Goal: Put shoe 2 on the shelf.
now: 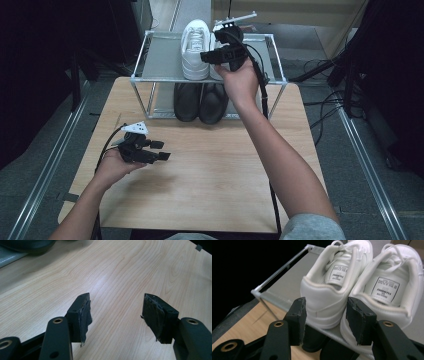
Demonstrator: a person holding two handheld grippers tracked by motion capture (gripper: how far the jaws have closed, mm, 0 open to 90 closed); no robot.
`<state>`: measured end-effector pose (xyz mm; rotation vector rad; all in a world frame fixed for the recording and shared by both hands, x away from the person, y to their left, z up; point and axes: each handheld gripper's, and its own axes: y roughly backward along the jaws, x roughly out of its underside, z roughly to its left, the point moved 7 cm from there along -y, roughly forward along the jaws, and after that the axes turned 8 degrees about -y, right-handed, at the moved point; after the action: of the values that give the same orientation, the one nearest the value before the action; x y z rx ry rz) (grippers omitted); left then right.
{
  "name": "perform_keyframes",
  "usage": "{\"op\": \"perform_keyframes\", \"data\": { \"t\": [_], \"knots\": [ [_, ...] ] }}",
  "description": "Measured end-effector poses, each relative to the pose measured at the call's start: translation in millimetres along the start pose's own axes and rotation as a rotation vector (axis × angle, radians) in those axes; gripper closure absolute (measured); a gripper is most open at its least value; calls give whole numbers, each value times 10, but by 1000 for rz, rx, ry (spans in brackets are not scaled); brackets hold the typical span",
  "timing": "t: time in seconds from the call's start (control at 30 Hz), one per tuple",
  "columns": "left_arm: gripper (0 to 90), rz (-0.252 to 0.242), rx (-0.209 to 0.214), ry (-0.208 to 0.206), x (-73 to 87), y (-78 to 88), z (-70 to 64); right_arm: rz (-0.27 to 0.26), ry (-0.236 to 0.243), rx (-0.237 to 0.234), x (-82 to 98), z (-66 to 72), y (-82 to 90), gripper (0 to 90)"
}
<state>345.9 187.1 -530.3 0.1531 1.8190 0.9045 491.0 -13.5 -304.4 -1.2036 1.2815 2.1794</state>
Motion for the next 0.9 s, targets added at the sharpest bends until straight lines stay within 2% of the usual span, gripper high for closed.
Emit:
{"op": "perform_keyframes", "data": {
  "t": [0.1,0.33,0.43,0.53,0.77,0.9],
  "knots": [
    [402,4,-2,4,6,-7,8,2,-26,-45,160,-8,52,507],
    [402,-15,-7,9,-5,19,16,11,17,-53,486,-37,139,493],
    [402,-12,-10,11,0,14,23,7,24,-76,621,-58,173,508],
    [402,-14,-7,9,-3,14,18,-1,24,-88,751,-107,225,511],
    [402,-14,-16,15,1,28,34,22,-1,-124,1110,-250,267,491],
    [402,-16,-17,19,0,29,35,40,36,-135,1380,-328,220,486]
  ]
}}
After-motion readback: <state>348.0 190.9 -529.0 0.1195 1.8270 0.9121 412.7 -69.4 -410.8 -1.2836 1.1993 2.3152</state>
